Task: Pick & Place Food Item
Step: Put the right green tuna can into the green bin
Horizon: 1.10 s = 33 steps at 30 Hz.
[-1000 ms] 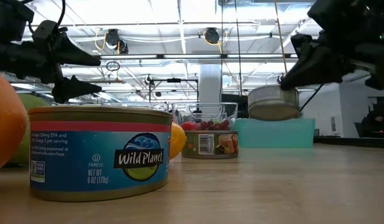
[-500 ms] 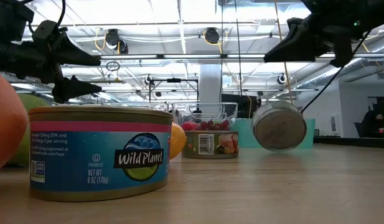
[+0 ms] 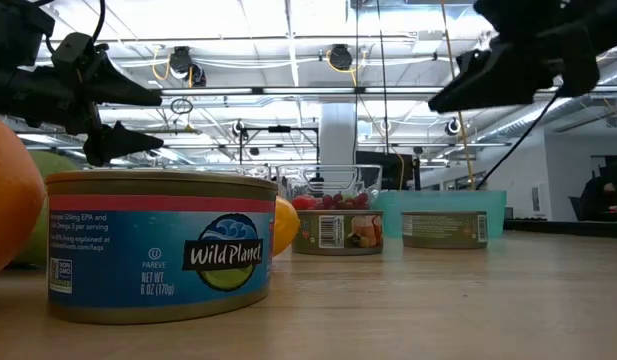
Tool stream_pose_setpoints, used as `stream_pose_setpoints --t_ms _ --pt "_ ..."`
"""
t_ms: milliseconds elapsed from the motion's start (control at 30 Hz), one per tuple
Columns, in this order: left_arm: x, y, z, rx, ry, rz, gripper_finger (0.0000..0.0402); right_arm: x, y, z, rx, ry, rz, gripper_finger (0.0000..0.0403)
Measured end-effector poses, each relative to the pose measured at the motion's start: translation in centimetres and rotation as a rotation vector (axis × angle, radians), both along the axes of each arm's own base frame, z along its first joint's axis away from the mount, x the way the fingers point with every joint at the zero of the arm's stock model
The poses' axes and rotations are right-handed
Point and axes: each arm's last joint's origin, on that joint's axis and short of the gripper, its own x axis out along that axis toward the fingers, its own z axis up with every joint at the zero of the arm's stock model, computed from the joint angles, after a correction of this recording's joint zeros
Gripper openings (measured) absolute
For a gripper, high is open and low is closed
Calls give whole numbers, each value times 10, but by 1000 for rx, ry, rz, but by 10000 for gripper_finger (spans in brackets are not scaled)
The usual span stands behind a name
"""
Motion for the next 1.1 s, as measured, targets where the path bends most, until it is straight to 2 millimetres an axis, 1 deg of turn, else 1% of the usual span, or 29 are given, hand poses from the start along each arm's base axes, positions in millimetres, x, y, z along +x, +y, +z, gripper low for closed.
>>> stream_pose_setpoints --t_ms 133,233,333,433,533,667,800,1000,1033,1100 --pt "0 0 0 0 0 0 399 7 6 -17 54 88 57 206" --pt "0 0 0 0 0 0 399 13 9 -35 52 179 75 261" --pt "0 0 0 0 0 0 399 18 10 -53 15 261 52 287" --pt "0 0 0 0 0 0 399 22 11 -68 -9 325 46 288" --pt "0 0 0 0 0 0 399 23 12 -78 -30 363 33 270" --pt "0 0 0 0 0 0 399 24 12 -85 -45 388 24 224" --pt "0 0 0 0 0 0 399 26 12 -89 -57 399 15 157" --pt "0 0 0 0 0 0 399 26 12 -94 -64 426 21 29" --pt "0 0 0 0 0 0 399 25 12 -95 -65 437 23 16" --pt "0 0 0 0 0 0 399 23 12 -97 -71 462 24 7"
